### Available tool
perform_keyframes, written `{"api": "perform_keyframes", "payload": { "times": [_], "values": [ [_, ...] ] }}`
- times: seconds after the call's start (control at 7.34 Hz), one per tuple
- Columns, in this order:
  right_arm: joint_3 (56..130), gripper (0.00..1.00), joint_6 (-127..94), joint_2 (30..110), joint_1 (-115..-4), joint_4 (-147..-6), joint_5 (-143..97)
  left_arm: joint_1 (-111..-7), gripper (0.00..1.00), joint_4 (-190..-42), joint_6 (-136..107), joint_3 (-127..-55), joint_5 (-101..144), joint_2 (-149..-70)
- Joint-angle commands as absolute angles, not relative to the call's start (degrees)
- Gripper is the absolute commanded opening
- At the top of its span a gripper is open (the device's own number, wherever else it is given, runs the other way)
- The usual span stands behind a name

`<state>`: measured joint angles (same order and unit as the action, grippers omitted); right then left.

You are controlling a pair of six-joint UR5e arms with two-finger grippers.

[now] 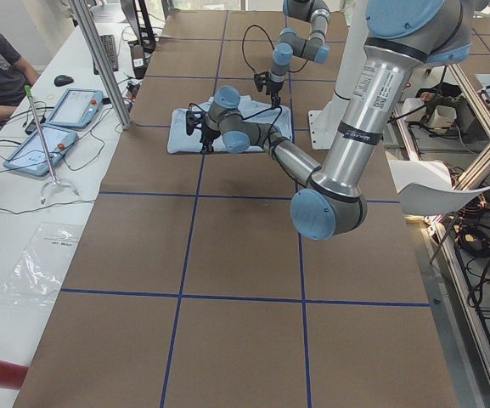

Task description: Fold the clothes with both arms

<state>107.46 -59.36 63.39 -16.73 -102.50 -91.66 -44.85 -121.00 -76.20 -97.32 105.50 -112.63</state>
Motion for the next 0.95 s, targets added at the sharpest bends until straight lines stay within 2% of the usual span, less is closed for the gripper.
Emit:
{"api": "perform_keyframes", "payload": {
  "times": [0.0, 0.14, 0.27, 0.54, 0.82],
  "values": [
    [114.9, 1.00, -58.6, 71.8, -17.8, -102.6, -92.1, -44.8, 0.54, -120.8, -76.4, -98.0, 105.5, -112.9],
    [117.9, 1.00, -59.5, 75.6, -17.8, -102.5, -91.9, -44.8, 0.54, -120.7, -76.6, -98.3, 105.5, -112.9],
    [118.0, 1.00, -60.3, 76.1, -17.8, -102.6, -91.8, -44.8, 0.54, -120.6, -76.6, -98.6, 105.5, -113.0],
    [117.6, 1.00, -61.4, 74.4, -18.3, -102.2, -91.8, -44.8, 0.54, -120.6, -76.7, -99.3, 105.5, -112.8],
    [114.7, 1.00, -64.3, 69.0, -19.3, -102.1, -91.8, -44.8, 0.54, -120.6, -76.6, -99.3, 105.6, -112.7]
  ]
}}
